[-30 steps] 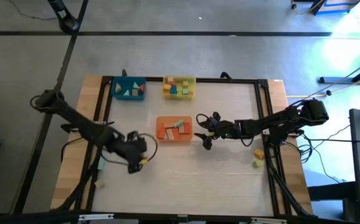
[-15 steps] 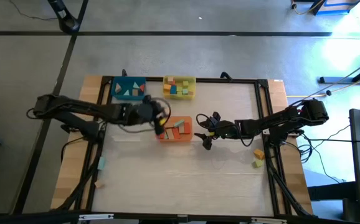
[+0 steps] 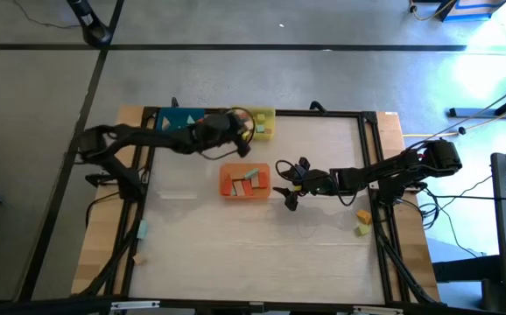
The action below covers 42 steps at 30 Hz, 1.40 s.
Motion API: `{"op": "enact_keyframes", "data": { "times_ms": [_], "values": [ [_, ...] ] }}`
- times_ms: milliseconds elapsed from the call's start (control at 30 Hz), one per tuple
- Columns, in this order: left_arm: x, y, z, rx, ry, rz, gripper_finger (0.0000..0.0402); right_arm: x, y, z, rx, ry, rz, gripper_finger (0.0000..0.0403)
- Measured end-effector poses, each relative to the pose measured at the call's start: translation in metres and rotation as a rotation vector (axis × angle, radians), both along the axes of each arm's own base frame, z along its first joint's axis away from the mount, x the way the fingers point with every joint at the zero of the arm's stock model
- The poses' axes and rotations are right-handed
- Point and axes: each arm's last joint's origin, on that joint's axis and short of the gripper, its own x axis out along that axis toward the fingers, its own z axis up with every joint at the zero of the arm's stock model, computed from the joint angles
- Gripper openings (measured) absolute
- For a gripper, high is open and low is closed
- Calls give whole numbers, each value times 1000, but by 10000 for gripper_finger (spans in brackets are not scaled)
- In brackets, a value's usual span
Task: Sort blocks by size
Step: Put the brown square block into the yellow bin, then put the light green square block into the yellow bin
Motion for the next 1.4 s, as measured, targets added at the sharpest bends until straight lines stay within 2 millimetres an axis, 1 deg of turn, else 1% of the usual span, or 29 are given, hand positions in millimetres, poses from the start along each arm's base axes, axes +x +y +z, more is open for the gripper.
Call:
{"op": "enact_keyframes", "data": {
  "times_ms": [200, 267, 367, 433, 500, 700, 800, 867, 967, 1033, 1133, 1267, 1367, 1400],
  "values": [
    [16, 48, -16, -1, 54, 97, 127, 0, 0, 0, -7, 5, -8, 276],
    [20, 60, -22, -10, 66, 121, 127, -1, 0, -1, -9, 10, -9, 276],
    [24, 73, -28, -32, 61, 154, 127, -1, -1, -2, -11, 21, -11, 276],
    [26, 78, -31, -31, 67, 160, 132, -1, -1, -2, -12, 24, -13, 276],
    [26, 81, -32, -28, 73, 163, 146, -1, -1, -2, -12, 22, -13, 276],
    [27, 79, -31, -37, 72, 162, 213, -1, 0, -1, -11, 18, -4, 276],
    [27, 71, -24, -43, 87, 143, 230, -4, -1, -1, -18, 50, -1, 276],
    [24, 61, -15, -41, 129, 114, 234, -8, 0, 6, -14, 90, 2, 276],
    [17, 40, -1, -55, 216, 61, 231, -18, 6, 26, -15, 168, 30, 276],
    [12, 23, 9, -68, 265, 22, 228, -28, 13, 39, -20, 269, 64, 276],
    [-1, -7, 19, -89, 336, -42, 226, -45, 26, 62, 22, 412, 97, 276],
    [-24, -45, 18, -114, 373, -83, 226, -66, 48, 85, 111, 592, 113, 276],
    [-41, -67, 12, -124, 353, -91, 226, -80, 65, 93, 207, 691, 121, 276],
    [-46, -73, 9, -134, 345, -92, 226, -85, 70, 92, 243, 725, 118, 276]
  ]
}}
